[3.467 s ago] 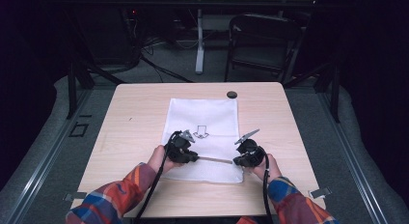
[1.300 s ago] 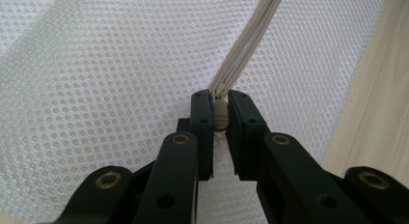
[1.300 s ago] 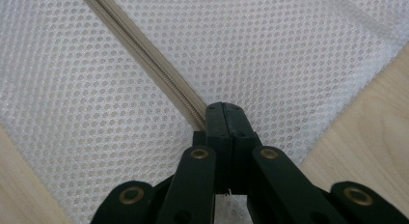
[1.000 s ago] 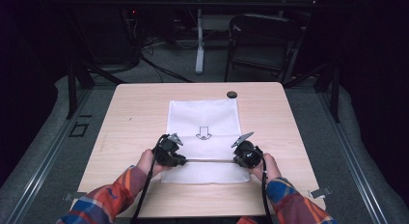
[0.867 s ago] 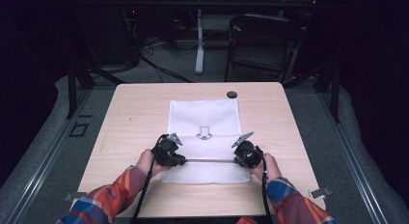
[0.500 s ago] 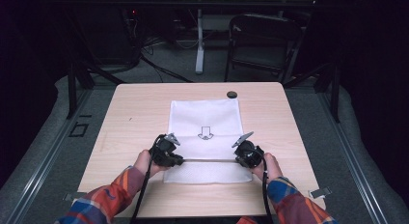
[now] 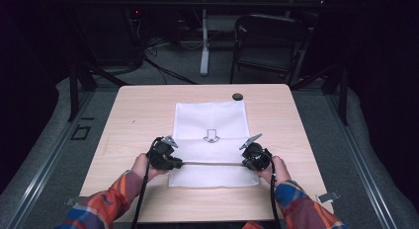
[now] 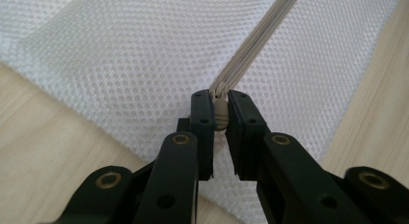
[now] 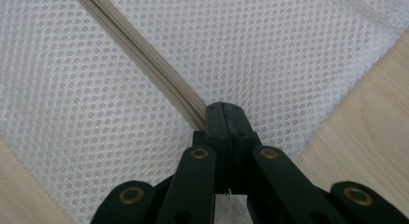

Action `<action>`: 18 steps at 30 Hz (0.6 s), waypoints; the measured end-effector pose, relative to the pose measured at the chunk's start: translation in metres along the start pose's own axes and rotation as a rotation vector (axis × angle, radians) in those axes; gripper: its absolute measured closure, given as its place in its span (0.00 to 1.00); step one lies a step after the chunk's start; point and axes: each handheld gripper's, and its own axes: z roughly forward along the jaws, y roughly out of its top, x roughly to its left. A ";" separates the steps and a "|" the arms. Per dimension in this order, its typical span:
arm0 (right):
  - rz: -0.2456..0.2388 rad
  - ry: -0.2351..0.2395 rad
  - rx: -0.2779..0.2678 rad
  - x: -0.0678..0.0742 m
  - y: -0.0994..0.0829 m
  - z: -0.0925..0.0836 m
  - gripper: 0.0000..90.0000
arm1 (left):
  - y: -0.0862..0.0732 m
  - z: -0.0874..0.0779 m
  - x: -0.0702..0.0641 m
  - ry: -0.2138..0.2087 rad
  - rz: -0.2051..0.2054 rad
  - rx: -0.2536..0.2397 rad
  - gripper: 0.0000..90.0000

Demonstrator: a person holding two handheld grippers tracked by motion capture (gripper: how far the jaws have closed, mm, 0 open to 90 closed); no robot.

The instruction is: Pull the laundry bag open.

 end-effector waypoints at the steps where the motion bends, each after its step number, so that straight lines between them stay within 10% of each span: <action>1: 0.001 -0.003 0.002 0.000 0.000 0.000 1.00 | -0.001 -0.001 0.000 -0.002 -0.008 -0.004 0.91; 18: 0.016 0.011 -0.003 -0.003 -0.001 0.000 1.00 | -0.006 -0.008 0.003 0.014 -0.014 0.002 0.91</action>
